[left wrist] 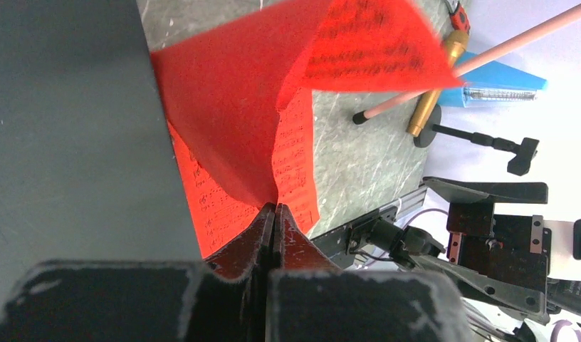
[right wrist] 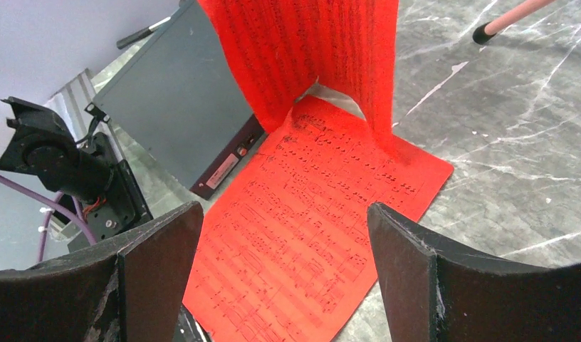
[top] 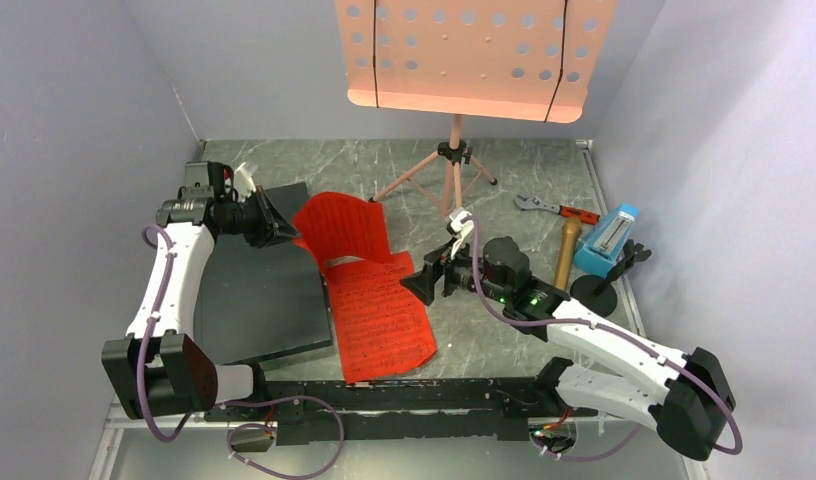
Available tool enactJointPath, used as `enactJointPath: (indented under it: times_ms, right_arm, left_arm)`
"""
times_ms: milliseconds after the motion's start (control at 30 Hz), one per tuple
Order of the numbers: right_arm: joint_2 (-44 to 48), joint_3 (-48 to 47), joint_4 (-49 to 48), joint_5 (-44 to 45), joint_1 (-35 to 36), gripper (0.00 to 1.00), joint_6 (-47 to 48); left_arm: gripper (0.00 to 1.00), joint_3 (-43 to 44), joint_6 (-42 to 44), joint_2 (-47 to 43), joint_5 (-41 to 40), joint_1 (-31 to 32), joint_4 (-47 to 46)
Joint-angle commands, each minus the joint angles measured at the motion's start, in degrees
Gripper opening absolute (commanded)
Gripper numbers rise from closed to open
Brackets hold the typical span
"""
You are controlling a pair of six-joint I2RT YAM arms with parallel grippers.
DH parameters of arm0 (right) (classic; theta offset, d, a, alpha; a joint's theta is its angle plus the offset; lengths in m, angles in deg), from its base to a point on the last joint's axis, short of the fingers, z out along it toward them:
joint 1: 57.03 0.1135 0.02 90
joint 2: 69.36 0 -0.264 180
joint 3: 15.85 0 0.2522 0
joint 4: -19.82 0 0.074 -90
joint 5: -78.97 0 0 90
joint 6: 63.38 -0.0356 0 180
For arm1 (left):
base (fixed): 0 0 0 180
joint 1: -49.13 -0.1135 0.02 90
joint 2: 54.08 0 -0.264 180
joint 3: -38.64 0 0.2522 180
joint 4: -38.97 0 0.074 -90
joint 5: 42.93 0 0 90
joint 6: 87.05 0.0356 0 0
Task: Pack up the instrument practice props
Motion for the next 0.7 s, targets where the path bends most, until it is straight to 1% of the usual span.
enactJointPath:
  times_ms: [0,133,300,467,667]
  right_arm:
    - [-1.9,-0.2,-4.3,1.4,1.9,0.89,1.8]
    - [-5.9,-1.3,-5.9,1.0,4.8,0.89,4.2]
    - [-11.7,-3.5,-8.5,1.1,9.0,0.89,8.4]
    - [-19.3,-6.7,-11.4,1.4,12.2,0.88,14.1]
    - [-26.7,-10.0,-15.7,2.1,14.4,0.86,19.5]
  left_arm:
    - [0.03,-4.8,-3.1,-2.8,2.3,-2.1,-4.7]
    - [0.03,-7.6,-5.4,-3.4,1.9,-4.0,-6.9]
    - [0.03,-7.0,-5.0,-3.7,0.1,-4.4,-4.6]
    - [0.03,-7.1,-7.1,-5.9,-0.3,-4.4,-3.2]
    - [0.03,-4.6,-10.7,-7.6,1.4,-4.3,-1.5]
